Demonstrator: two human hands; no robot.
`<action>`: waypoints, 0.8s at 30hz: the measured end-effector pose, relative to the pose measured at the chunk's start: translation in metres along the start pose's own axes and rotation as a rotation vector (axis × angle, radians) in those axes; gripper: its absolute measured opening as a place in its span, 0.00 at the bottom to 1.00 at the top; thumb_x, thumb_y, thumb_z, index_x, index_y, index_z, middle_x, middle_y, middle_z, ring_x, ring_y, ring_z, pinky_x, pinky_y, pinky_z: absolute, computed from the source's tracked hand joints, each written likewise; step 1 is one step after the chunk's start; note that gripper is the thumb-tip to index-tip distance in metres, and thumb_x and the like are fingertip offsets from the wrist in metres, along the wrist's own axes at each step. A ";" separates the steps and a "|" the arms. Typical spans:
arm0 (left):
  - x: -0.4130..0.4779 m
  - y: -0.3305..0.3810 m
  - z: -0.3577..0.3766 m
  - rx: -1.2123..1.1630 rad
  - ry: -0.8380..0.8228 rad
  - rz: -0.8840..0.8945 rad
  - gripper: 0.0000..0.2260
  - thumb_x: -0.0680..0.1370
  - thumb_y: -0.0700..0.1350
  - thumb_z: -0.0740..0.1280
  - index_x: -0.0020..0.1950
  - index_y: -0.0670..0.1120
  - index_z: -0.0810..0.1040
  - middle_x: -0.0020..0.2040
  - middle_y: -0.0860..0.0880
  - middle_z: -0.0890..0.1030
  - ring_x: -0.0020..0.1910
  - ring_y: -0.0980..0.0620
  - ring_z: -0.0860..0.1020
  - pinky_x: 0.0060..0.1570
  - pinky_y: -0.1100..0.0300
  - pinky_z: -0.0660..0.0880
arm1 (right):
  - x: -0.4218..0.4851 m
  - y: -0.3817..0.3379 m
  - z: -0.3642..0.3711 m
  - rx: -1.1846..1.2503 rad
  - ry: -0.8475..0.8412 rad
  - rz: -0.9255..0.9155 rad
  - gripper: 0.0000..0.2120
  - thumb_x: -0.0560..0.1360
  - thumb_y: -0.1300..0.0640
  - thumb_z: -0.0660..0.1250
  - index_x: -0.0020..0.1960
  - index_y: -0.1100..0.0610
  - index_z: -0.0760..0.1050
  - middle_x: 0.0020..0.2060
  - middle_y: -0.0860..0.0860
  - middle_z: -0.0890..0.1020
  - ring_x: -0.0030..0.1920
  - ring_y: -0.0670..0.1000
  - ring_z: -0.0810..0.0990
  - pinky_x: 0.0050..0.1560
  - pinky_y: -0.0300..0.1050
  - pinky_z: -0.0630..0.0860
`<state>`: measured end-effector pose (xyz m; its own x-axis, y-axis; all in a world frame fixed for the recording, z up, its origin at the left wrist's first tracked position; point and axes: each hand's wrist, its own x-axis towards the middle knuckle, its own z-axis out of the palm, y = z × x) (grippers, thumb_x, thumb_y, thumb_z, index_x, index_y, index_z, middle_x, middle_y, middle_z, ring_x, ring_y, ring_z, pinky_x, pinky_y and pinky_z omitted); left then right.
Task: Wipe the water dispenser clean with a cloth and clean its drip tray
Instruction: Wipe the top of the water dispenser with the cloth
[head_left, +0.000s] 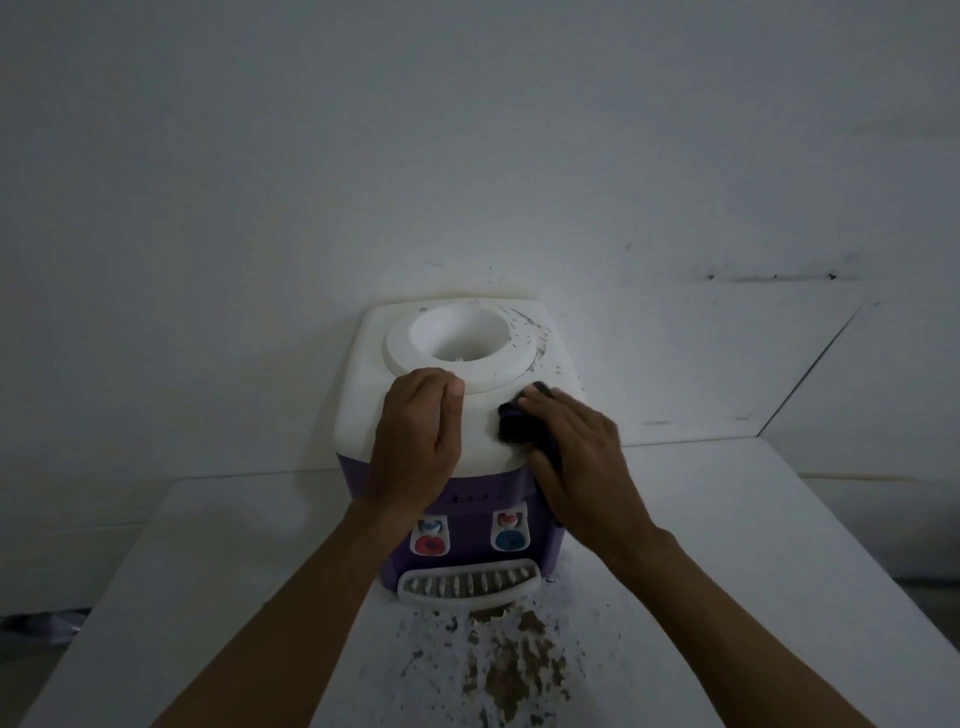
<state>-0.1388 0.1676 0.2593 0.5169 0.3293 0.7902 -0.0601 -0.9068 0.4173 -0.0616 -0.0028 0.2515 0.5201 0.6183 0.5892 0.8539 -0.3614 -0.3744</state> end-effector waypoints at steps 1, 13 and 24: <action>0.001 0.002 0.001 -0.003 0.007 -0.012 0.12 0.82 0.42 0.58 0.47 0.38 0.78 0.44 0.44 0.80 0.46 0.49 0.75 0.49 0.58 0.73 | 0.002 -0.004 0.001 0.010 -0.038 -0.047 0.23 0.76 0.49 0.55 0.69 0.54 0.70 0.68 0.50 0.72 0.71 0.45 0.62 0.70 0.43 0.54; -0.005 0.001 -0.003 -0.079 0.063 -0.101 0.16 0.83 0.45 0.55 0.51 0.38 0.79 0.46 0.44 0.81 0.48 0.50 0.77 0.52 0.68 0.71 | 0.016 -0.009 0.004 -0.019 -0.092 -0.069 0.25 0.76 0.48 0.53 0.70 0.54 0.68 0.70 0.50 0.70 0.72 0.50 0.62 0.70 0.44 0.53; -0.006 0.006 0.001 -0.153 0.124 -0.134 0.18 0.84 0.45 0.51 0.56 0.38 0.78 0.50 0.44 0.80 0.51 0.52 0.76 0.55 0.68 0.71 | 0.062 -0.025 0.013 -0.034 -0.129 -0.074 0.20 0.79 0.54 0.60 0.71 0.53 0.68 0.71 0.50 0.69 0.72 0.50 0.64 0.70 0.51 0.58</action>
<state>-0.1416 0.1605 0.2570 0.4207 0.4823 0.7684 -0.1315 -0.8056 0.5777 -0.0511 0.0538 0.2880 0.4512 0.7278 0.5164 0.8909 -0.3338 -0.3080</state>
